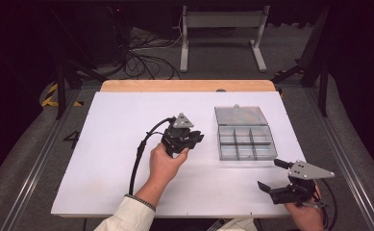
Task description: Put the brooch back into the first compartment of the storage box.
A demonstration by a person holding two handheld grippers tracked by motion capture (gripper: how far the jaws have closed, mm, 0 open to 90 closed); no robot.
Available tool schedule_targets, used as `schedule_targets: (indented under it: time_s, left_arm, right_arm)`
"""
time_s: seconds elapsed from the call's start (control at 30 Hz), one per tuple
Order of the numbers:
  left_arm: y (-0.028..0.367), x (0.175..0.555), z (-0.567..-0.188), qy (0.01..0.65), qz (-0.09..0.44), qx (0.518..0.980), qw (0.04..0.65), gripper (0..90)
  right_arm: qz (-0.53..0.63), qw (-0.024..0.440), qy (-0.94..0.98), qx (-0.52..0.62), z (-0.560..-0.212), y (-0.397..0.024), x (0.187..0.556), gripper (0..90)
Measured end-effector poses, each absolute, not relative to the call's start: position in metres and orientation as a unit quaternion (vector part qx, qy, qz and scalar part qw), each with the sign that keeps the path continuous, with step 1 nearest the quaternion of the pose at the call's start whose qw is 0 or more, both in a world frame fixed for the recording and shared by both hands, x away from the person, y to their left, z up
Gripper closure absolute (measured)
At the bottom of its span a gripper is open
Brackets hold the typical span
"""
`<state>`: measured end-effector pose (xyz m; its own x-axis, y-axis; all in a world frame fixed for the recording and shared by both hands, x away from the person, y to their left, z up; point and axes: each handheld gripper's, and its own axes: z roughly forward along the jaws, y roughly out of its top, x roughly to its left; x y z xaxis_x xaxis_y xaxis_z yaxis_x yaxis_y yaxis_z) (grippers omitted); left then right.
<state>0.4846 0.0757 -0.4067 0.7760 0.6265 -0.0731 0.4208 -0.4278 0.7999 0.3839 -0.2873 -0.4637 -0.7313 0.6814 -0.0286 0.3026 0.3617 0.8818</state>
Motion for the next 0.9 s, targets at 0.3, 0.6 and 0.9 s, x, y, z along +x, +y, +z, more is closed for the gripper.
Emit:
schedule_targets:
  time_s: [0.3,0.6,0.9]
  left_arm:
    - [0.062,0.500,-0.415,0.329,0.106,0.832,0.434,78.1]
    - [0.053,0.513,-0.423,0.343,0.110,0.829,0.427,78.2]
    - [0.042,0.519,-0.426,0.342,0.118,0.830,0.424,78.1]
  right_arm:
    - [0.475,0.200,0.800,0.307,-0.464,-0.289,0.384,3.0]
    - [0.477,0.198,0.799,0.308,-0.464,-0.289,0.383,2.9]
    - [0.480,0.197,0.798,0.307,-0.464,-0.290,0.384,3.0]
